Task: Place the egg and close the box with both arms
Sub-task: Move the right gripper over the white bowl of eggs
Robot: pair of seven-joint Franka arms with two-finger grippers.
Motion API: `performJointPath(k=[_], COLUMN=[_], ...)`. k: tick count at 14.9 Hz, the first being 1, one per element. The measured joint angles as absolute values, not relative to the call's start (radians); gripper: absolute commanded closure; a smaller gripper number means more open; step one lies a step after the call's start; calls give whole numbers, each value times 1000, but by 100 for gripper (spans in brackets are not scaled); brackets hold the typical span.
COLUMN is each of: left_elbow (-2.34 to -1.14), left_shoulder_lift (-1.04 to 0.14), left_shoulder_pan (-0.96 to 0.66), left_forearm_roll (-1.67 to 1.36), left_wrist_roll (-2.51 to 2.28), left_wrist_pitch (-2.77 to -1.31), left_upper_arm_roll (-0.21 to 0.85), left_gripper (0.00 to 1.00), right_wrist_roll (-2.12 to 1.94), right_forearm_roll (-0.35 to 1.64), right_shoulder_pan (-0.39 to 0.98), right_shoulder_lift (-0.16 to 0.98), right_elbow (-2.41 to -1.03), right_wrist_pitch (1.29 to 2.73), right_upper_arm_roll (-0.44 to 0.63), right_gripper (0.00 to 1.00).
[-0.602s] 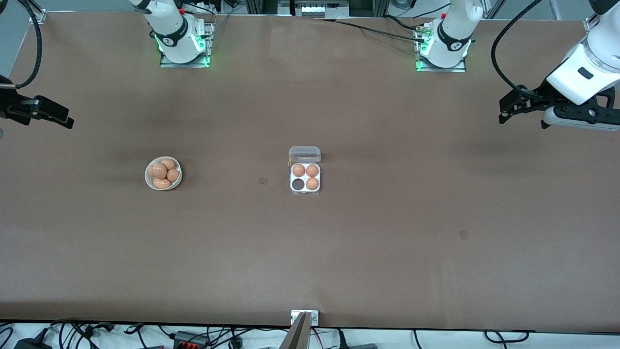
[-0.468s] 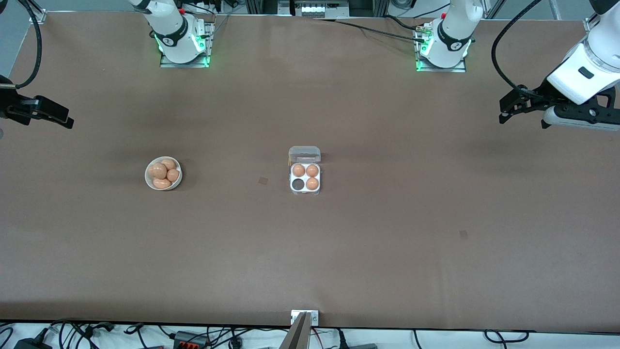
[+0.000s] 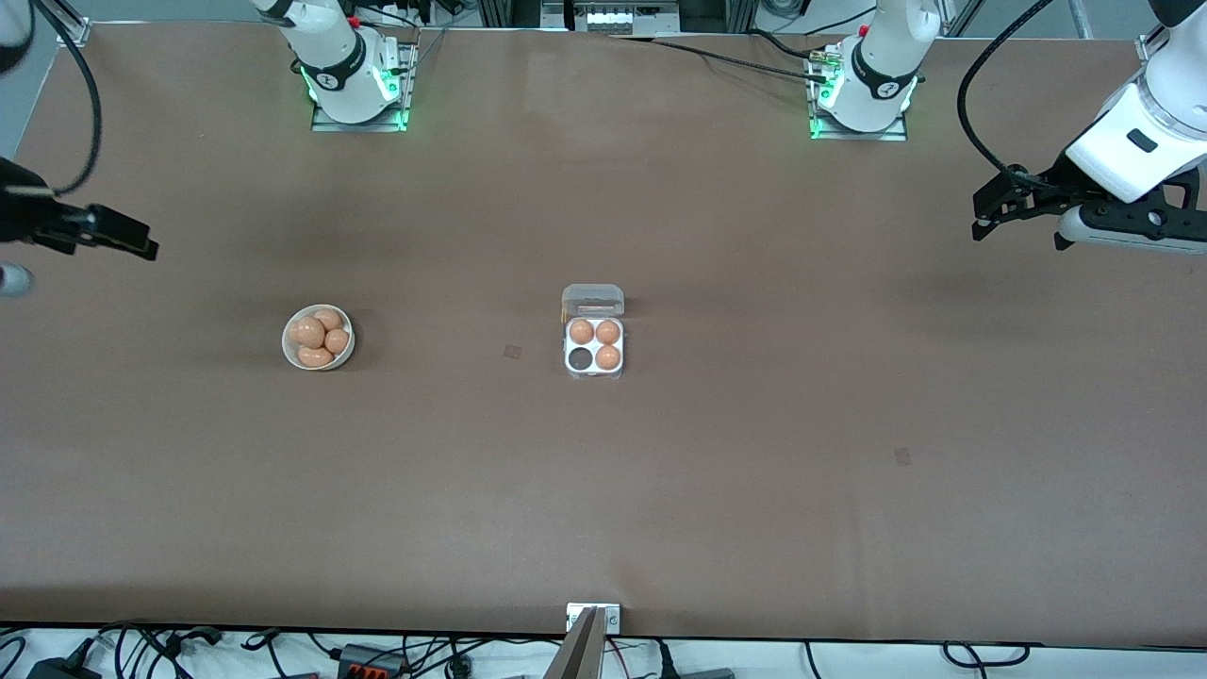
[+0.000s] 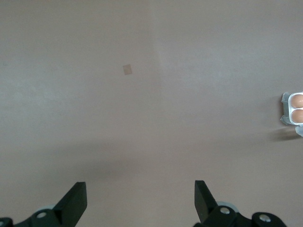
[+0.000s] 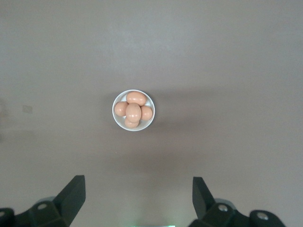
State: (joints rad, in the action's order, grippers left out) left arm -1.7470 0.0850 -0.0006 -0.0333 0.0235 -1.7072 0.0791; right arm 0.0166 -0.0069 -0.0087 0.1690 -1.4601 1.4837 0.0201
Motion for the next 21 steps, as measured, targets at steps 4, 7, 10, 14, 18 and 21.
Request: performJointPath(k=[4,7,10,14,18,21], left_elbow=[-1747,-1747,-1747,-1747,-1747,-1747], left_shoulder_lift=[85,85,85,85,85,85], left_shoulder_pan=[-1,-1,-1,-1,-1,-1], left_forearm_roll=[-33,-33,-33,-33,-33,-33], left_wrist_roll=[24,24,24,24,24,24], left_wrist_pitch=[-1707,-1706,-1705,-1705,-1705,-1705], left_upper_arm_roll=[80,80,80,80,80,80], left_gripper=[0,0,0,0,0,0], right_wrist_roll=[-5,-7,-9,-10,-10,-10], right_forearm_roll=[-19,-24,-25,-25,-25,-25], right_shoulder_pan=[-10,-10,-8,1,14,33], right_shoulder_lift=[211,216,215,212,212,215], right_elbow=[-1546,-1652,-1779,-1915,-2027,-2073], right_wrist_pitch=[1581,1705,1849,1995,2138,2189], right_upper_arm_roll=[21,21,21,18,13,13], right_gripper=[0,0,0,0,0,0])
